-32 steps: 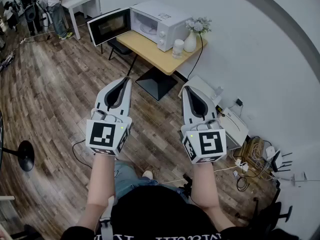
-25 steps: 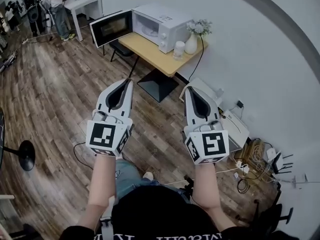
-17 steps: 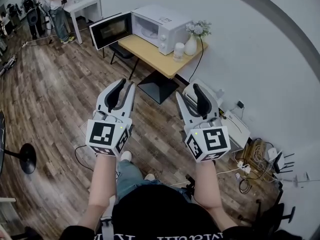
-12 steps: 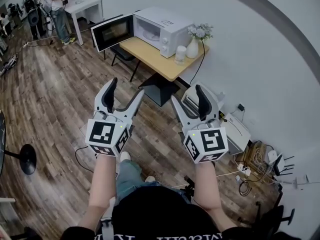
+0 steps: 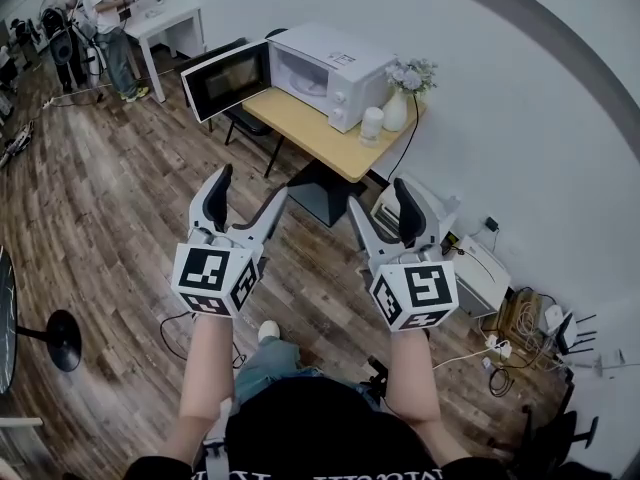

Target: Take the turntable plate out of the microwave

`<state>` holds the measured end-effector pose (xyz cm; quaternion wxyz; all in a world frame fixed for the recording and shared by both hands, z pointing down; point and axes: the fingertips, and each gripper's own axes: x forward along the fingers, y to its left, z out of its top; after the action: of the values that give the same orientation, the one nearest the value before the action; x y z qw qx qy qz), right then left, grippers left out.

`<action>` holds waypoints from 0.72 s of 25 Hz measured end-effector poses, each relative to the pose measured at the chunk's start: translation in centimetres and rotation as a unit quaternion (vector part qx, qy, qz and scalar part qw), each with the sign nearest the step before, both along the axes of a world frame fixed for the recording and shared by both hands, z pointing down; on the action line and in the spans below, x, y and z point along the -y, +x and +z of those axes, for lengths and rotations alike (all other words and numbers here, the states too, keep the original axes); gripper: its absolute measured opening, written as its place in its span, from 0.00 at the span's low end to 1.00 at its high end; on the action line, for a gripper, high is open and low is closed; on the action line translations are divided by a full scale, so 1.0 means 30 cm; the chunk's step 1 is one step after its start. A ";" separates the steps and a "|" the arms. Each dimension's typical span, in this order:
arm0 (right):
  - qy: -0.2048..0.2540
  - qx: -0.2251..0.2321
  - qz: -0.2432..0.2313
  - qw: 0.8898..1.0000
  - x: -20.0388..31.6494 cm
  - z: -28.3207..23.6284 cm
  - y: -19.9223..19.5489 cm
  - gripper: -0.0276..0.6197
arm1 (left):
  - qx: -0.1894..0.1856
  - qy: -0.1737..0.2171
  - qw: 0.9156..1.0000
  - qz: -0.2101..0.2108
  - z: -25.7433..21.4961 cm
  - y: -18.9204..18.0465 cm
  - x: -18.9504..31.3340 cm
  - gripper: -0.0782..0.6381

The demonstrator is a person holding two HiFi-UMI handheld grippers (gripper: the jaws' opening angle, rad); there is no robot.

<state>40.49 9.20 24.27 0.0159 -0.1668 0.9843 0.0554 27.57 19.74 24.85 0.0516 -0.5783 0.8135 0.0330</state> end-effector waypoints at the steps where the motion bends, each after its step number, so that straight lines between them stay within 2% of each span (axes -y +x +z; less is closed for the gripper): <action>1: 0.001 -0.001 0.003 1.000 0.016 0.000 -0.032 0.53 | 0.001 0.000 1.000 0.002 0.001 -0.034 0.015 0.61; 6: -0.005 0.008 0.013 1.000 0.085 -0.018 -0.230 0.53 | 0.014 -0.004 1.000 0.007 -0.008 -0.231 0.083 0.61; 11: -0.003 -0.005 0.019 1.000 0.118 -0.018 -0.426 0.53 | 0.016 0.001 1.000 0.014 -0.020 -0.423 0.134 0.61; 18: -0.011 -0.007 0.033 0.999 0.174 0.003 -0.599 0.53 | 0.013 0.005 1.000 0.025 -0.012 -0.604 0.195 0.61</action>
<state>22.51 4.00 24.37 0.0052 -0.1989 0.9789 0.0467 9.44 13.89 24.49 0.0641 -0.5984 0.7980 0.0308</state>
